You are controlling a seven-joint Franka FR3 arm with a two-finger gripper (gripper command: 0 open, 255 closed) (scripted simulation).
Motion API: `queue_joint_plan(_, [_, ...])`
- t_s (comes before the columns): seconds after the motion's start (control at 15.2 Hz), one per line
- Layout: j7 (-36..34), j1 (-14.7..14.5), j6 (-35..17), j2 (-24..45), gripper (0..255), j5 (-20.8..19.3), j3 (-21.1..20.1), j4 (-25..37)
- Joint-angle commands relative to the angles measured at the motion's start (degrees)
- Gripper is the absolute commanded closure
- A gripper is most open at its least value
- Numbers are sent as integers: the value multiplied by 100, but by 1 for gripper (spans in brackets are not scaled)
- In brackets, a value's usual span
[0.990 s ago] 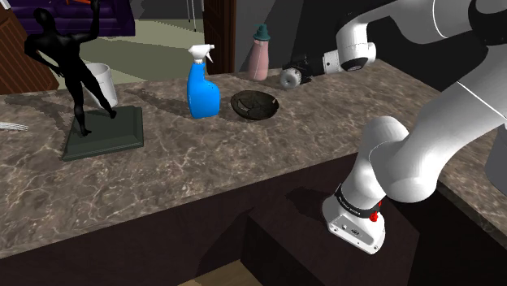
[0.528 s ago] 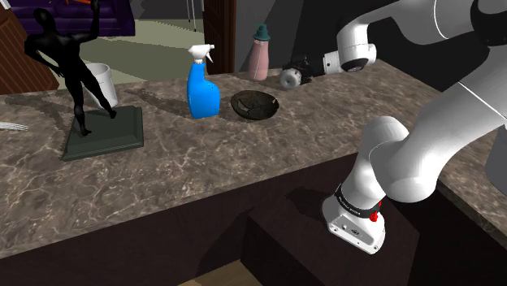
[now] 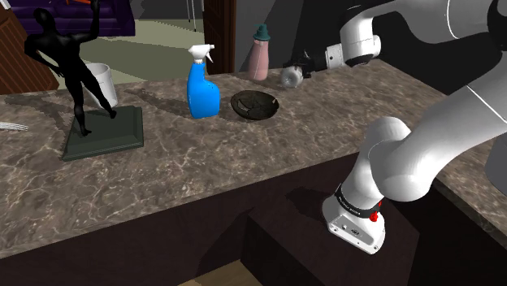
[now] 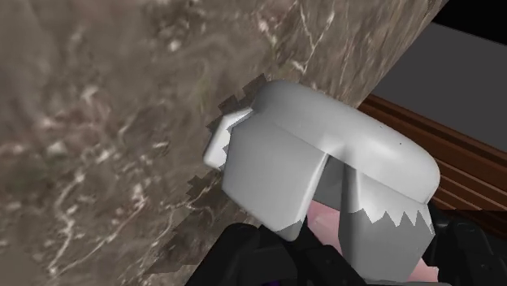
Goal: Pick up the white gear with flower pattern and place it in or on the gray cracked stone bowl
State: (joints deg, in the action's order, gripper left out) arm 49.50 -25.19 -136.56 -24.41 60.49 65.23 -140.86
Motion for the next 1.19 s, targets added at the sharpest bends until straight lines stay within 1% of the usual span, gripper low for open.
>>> queue_joint_plan(0.0, [-200, 158, 6, -78, 255, -139, -186, 25])
queue_joint_plan(0.46, [-866, 617, 86, -326, 255, -579, -747, 156])
queue_joint_plan(0.86, [-1351, 893, 201, -477, 255, -873, -1101, 305])
queue_joint_plan(1.12, [-1681, 1270, -419, -1088, 255, -869, -2003, -453])
